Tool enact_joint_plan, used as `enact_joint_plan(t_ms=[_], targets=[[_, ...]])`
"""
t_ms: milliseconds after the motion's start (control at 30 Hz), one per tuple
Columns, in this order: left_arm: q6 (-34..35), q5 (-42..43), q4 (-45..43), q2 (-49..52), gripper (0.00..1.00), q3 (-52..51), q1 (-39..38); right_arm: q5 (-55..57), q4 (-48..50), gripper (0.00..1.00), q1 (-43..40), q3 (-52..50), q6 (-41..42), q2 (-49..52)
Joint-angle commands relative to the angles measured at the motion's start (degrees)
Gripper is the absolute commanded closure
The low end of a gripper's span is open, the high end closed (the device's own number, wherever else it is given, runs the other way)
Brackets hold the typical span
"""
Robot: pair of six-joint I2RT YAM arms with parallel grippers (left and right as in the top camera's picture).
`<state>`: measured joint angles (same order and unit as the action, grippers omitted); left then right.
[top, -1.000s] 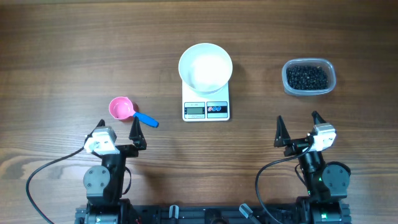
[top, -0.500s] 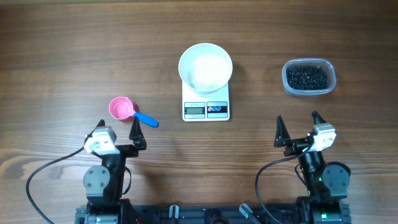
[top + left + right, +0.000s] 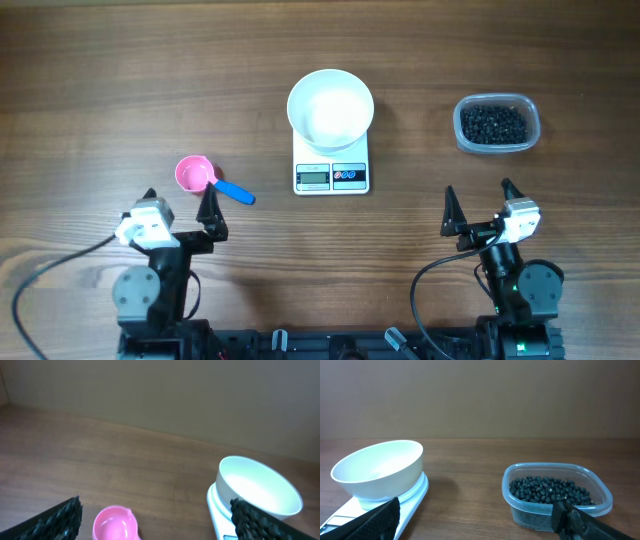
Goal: Scoop item into bowl and weigh 150g on scale
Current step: 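Move the left gripper over the pink scoop and lower onto it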
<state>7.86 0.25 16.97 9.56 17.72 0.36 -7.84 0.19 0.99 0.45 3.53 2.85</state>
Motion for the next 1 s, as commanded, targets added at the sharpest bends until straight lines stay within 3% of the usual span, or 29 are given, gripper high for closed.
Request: enact_joint_plan(t_ms=[0, 200, 333, 433, 500, 600, 867, 967], targets=[[1.95, -2.82, 4.42, 8.57, 0.00, 9.86, -0.20, 0.42, 0.24, 0.00, 0.28, -0.13, -0.42, 0.22], [2.03, -4.31, 15.96, 29.22, 0.00, 32.37, -0.22, 0.44, 0.24, 0.00, 0.28, -0.13, -0.39, 0.22], [2.03, 18.10, 19.26, 35.98, 0.00, 36.61, -0.22, 0.44, 0.24, 0.00, 0.28, -0.13, -0.39, 0.22], [2.05, 27.89, 20.61, 39.65, 0.00, 36.61, -0.22, 0.44, 0.24, 0.00, 0.28, -0.13, -0.39, 0.22], [2.03, 28.89, 21.66, 41.68, 0.00, 36.61, -0.22, 0.44, 0.24, 0.00, 0.28, -0.13, -0.39, 0.22], [3.69, 23.02, 21.77, 45.88, 0.00, 36.61, -0.20, 0.44, 0.24, 0.00, 0.28, -0.13, -0.39, 0.22], [26.21, -3.87, 21.94, 54.75, 0.00, 36.61, -0.20, 0.44, 0.24, 0.00, 0.28, -0.13, -0.39, 0.22], [27.61, -6.34, 21.20, 58.21, 0.00, 36.61, -0.20, 0.44, 0.24, 0.00, 0.28, -0.13, -0.39, 0.22]])
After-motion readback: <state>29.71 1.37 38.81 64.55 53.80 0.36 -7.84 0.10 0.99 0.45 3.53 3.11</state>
